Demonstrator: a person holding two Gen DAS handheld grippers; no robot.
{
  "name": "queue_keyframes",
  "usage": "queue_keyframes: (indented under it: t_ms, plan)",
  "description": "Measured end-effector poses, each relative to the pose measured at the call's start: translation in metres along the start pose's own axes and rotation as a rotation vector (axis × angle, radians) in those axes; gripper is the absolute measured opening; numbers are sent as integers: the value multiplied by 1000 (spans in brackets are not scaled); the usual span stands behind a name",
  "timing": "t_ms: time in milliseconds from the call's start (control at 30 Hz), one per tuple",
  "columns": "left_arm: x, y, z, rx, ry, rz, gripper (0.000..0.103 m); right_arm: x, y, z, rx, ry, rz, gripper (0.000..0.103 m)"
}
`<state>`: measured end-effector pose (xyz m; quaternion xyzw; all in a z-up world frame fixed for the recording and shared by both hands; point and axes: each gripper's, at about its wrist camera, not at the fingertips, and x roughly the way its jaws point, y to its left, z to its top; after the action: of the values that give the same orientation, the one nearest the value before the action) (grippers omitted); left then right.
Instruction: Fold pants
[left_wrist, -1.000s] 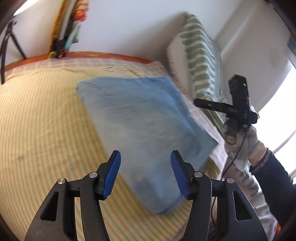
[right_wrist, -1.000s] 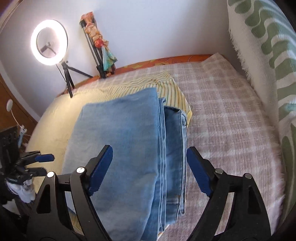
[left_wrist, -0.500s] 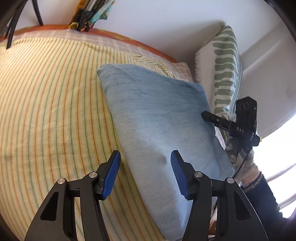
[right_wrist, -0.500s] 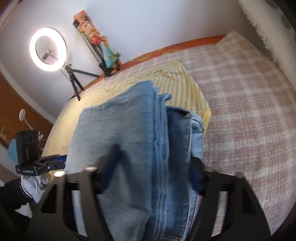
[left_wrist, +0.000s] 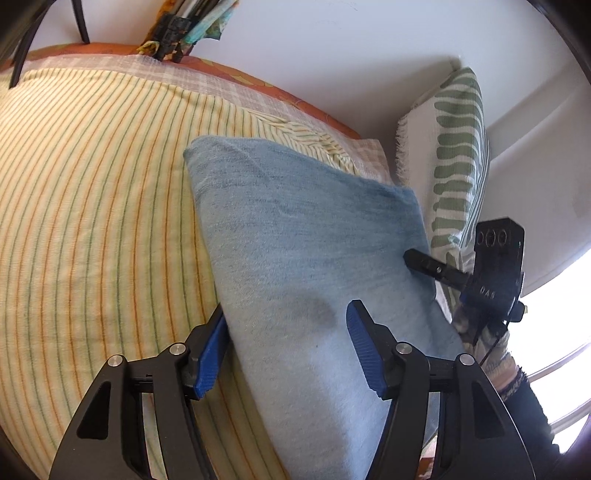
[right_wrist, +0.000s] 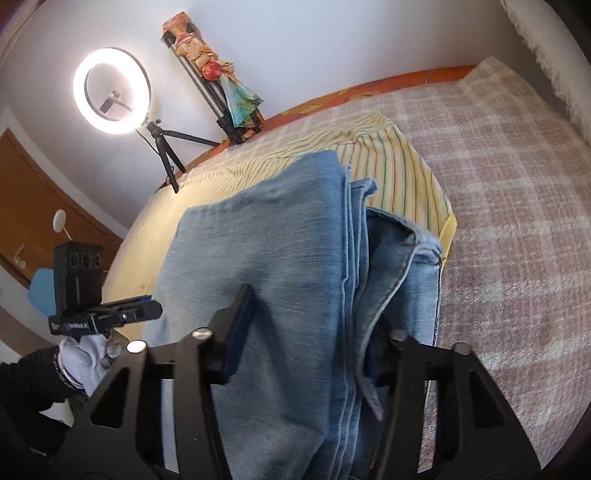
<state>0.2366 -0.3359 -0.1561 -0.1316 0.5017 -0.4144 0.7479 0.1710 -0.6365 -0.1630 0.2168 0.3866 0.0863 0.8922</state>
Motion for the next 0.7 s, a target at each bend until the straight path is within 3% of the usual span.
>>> queue_keyframes:
  t_ms: [67, 100, 233, 367, 467, 533, 700]
  plan:
    - [3, -2, 2, 10, -8, 8, 55, -4, 6, 1, -11, -7, -31, 28]
    - [4, -3, 2, 14, -9, 17, 48, -7, 8, 2, -16, -11, -43, 21]
    - [4, -9, 4, 33, -35, 27, 32, -15, 24, 3, -60, -24, -97, 19]
    - [4, -6, 6, 18, -35, 19, 32, -10, 17, 6, -16, 4, -77, 23]
    - [2, -9, 6, 38, -50, 28, 24, -8, 13, 5, -1, -4, -89, 22]
    - [-2, -13, 6, 56, -63, 29, 18, -10, 27, 3, -59, -13, -146, 18]
    - [-17, -27, 7, 104, -98, 10, 14, -29, 54, 2, -107, -64, -218, 15]
